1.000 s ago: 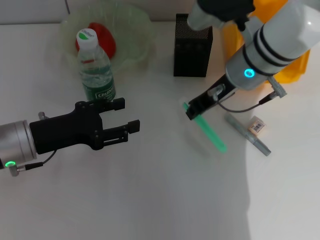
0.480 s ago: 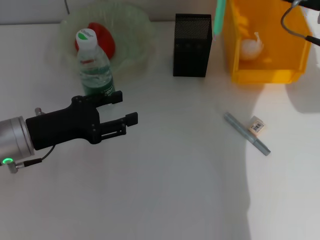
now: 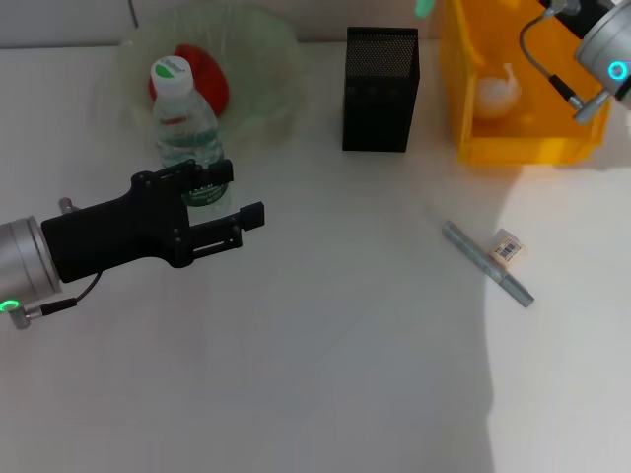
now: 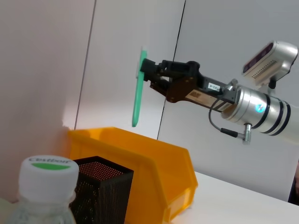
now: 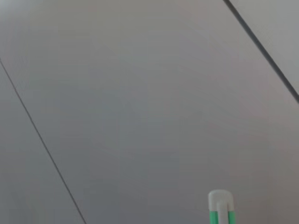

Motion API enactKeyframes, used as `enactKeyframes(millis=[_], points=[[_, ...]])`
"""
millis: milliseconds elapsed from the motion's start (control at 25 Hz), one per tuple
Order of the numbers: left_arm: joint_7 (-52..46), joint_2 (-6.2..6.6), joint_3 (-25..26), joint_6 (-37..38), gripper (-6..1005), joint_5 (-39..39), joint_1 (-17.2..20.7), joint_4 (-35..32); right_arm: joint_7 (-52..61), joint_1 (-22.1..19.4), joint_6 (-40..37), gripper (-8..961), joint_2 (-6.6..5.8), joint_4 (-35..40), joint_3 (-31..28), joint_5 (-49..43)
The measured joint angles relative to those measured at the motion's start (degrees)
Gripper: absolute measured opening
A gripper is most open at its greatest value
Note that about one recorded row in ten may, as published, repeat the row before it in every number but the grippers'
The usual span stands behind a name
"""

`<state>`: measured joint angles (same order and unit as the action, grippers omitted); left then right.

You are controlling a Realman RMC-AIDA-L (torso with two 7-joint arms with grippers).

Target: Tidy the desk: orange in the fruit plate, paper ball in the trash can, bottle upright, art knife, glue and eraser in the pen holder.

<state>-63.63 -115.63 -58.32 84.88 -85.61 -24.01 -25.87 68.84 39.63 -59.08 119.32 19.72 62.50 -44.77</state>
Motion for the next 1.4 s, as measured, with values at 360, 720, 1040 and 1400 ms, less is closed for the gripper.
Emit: enactKeyframes(millis=[360, 720, 1040, 1400], points=[[-0.13, -0.09, 0.16, 0.11, 744, 0.0, 0.6, -0.34, -2.0, 5.38, 13.29, 272, -0.02, -1.27, 6.26, -0.14], [-0.38, -0.35, 0.95, 0.58, 744, 0.0, 1.49, -0.68, -0.74, -1.1, 8.15, 350, -0.13, 7.88, 8.48, -4.86], [-0.07, -0.46, 1.71, 1.52, 744, 0.0, 1.87, -0.66, 33.39, -13.81, -6.41, 504, -0.51, 48.4, 1.08, -45.13], [0.44, -0.55, 1.91, 1.79, 744, 0.01, 2.18, -0.65, 68.68, -1.26, -46.6, 700, -3.81, 66.05, -12.08, -94.04]])
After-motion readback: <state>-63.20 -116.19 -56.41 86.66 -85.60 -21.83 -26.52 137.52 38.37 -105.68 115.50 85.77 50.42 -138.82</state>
